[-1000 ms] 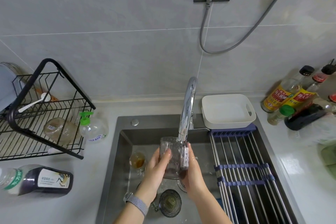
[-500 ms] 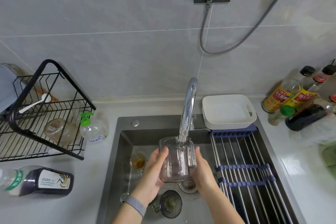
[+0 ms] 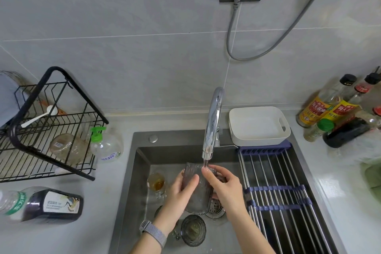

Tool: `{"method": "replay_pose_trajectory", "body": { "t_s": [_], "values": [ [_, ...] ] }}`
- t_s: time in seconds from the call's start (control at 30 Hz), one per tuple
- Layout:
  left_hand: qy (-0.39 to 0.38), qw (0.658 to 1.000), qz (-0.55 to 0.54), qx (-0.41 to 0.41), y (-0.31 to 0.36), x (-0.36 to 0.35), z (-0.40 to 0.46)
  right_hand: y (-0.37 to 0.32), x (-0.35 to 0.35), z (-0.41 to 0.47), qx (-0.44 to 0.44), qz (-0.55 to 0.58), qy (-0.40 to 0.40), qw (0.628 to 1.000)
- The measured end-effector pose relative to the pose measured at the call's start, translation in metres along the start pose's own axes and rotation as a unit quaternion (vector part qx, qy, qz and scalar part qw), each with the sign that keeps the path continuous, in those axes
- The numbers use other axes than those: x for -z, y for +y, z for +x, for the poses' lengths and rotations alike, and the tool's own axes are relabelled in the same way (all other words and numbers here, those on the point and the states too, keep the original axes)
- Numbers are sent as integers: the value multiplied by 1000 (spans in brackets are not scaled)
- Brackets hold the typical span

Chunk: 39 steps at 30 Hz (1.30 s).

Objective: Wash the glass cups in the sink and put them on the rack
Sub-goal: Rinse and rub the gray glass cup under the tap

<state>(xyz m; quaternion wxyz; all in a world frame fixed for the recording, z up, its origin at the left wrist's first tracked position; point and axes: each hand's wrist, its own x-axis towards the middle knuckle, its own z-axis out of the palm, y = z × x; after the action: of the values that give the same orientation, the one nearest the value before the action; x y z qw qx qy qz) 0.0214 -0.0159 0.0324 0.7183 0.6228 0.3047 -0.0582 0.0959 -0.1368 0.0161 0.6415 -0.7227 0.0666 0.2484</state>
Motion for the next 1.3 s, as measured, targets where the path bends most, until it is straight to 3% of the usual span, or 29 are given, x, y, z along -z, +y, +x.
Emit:
{"method": "replay_pose_trajectory", "body": {
  "t_s": [0.2,0.33,0.5,0.57,0.73,0.87,1.03,1.17,1.3],
  "values": [
    [13,996,-85,26,-14,14,9,-1,2,-3,21,5,-45,999],
    [23,996,-87,-3,-6,11,4,-8,3,-2,16,11,-92,996],
    [48,998,-35,-32,5,2,3,-7,-9,-2,120,-69,3,990],
    [64,997,-37,-35,5,4,3,-3,-9,0,127,-57,-22,990],
    [68,993,-101,10,6,8,2,11,-5,5,85,53,-84,991],
    [-24,970,-185,152,6,9,-1,11,-6,2,43,127,-59,989],
    [16,991,-111,70,7,6,0,10,-8,-1,-33,87,-34,995],
    [35,999,15,-16,5,5,3,11,-10,-3,-173,197,-102,960],
    [-5,996,80,-46,-1,4,3,24,-11,4,-162,211,-95,959]
  ]
}}
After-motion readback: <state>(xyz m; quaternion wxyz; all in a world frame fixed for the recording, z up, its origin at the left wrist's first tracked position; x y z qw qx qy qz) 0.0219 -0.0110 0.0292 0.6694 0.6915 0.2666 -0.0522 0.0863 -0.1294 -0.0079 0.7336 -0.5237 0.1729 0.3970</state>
